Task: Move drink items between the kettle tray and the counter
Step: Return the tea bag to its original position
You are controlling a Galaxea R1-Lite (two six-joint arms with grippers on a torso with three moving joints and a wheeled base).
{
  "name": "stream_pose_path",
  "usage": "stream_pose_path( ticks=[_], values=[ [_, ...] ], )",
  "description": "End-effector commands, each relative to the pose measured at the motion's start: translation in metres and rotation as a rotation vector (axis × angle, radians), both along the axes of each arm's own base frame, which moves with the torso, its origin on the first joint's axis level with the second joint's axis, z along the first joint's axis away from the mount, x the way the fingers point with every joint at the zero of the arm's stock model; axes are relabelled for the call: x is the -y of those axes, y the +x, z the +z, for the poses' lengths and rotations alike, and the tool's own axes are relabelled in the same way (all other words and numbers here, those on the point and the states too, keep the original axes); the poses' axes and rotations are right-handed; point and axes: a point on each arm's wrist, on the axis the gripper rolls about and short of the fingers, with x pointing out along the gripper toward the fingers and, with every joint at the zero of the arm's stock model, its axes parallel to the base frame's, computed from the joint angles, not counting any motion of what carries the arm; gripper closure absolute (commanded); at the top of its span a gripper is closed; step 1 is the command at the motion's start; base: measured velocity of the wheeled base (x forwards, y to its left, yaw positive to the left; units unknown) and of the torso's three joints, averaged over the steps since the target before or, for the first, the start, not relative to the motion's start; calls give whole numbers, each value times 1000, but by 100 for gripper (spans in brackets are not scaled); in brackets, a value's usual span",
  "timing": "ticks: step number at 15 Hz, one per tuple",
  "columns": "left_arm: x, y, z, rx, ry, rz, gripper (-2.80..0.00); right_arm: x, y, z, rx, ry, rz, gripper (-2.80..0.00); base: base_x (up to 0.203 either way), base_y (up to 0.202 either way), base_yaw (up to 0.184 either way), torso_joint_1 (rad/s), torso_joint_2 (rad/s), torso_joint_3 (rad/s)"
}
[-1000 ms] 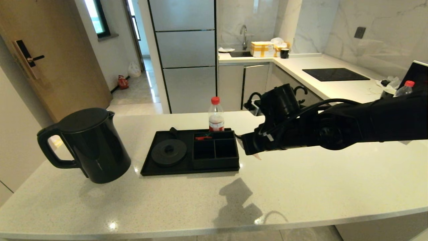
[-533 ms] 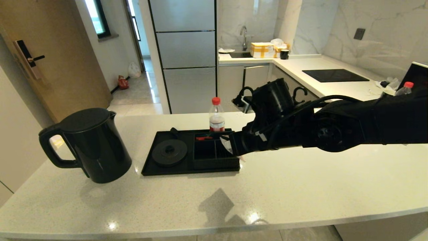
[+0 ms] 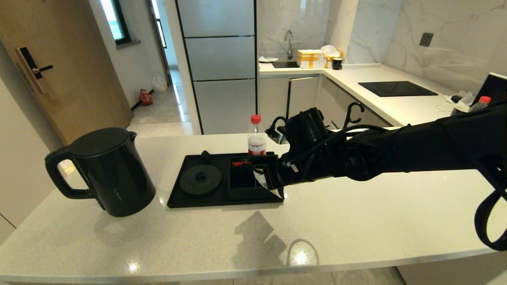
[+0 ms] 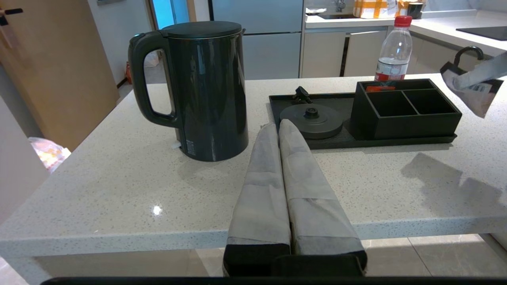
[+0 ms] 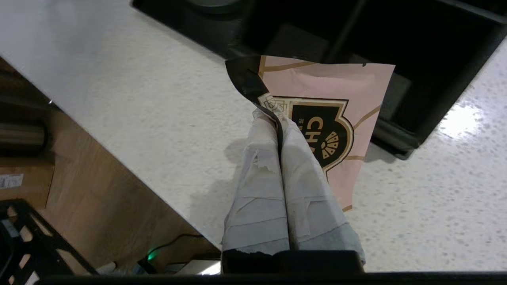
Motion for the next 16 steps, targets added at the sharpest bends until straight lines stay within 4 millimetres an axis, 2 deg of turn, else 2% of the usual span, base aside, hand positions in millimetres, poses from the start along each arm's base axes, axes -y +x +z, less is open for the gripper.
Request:
stream_pose_path(
  ticks=[1, 3, 12, 16],
  values=[
    [0, 4, -11, -38, 0, 1, 0, -3, 2, -6, -5, 1, 2, 0, 0, 0, 0, 0, 0, 0],
    [0, 3, -11, -37, 0, 0, 0, -9, 15, -16, 59, 57, -4, 0, 0, 0, 0, 0, 0, 0],
    [0, 4, -11, -39, 0, 1, 0, 3, 34, -9, 87, 87, -22, 0, 0, 0, 0, 0, 0, 0],
    [0, 3, -11, -37, 0, 1, 0, 4, 44, -26, 57, 75, -31, 0, 0, 0, 0, 0, 0, 0]
  ],
)
